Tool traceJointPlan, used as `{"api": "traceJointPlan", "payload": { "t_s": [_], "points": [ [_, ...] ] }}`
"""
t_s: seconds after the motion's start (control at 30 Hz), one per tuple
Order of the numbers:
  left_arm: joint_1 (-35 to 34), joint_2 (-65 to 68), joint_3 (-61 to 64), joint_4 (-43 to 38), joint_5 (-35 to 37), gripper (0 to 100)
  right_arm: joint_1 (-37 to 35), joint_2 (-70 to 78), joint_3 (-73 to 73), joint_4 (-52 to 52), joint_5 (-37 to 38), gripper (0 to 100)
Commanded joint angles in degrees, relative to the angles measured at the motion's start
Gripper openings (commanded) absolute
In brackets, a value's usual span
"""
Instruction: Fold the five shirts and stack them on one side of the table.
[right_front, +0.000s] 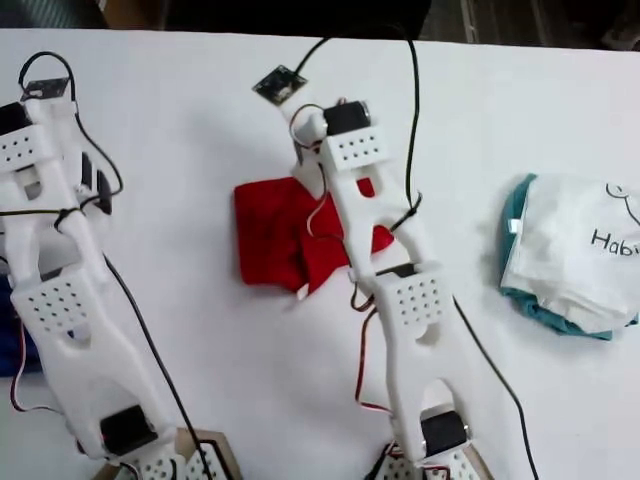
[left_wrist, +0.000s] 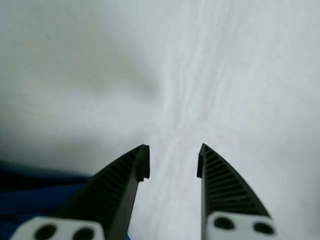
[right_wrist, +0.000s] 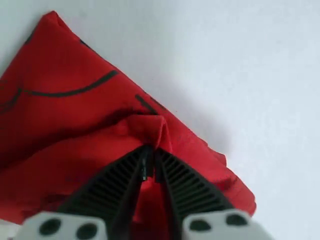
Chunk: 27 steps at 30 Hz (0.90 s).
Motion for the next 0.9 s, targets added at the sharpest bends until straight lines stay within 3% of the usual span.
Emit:
{"api": "traceJointPlan", "payload": {
  "t_s": [0.0, 0.37, 0.57, 0.67, 0.87],
  "points": [
    [0.3, -0.7, -0.1, 0.4, -0.4, 18, 1.4, -5.8, -3.2, 5.1, 0.1, 2.1],
    [0.4, -0.7, -0.1, 0.3, -0.4, 18, 13.1, -13.7, 10.7, 6.4, 0.4, 2.1],
    [0.6, -0.7, -0.1, 0.3, -0.4, 18, 17.0, -19.5, 21.2, 6.4, 5.5, 2.1],
    [0.6, -0.7, -0.1, 0.3, -0.4, 18, 16.1, -23.0, 25.4, 6.3, 6.4, 2.1],
    [0.6, -0.7, -0.1, 0.3, -0.4, 18, 5.3, -30.2, 30.9, 6.1, 6.2, 2.4]
  ]
}}
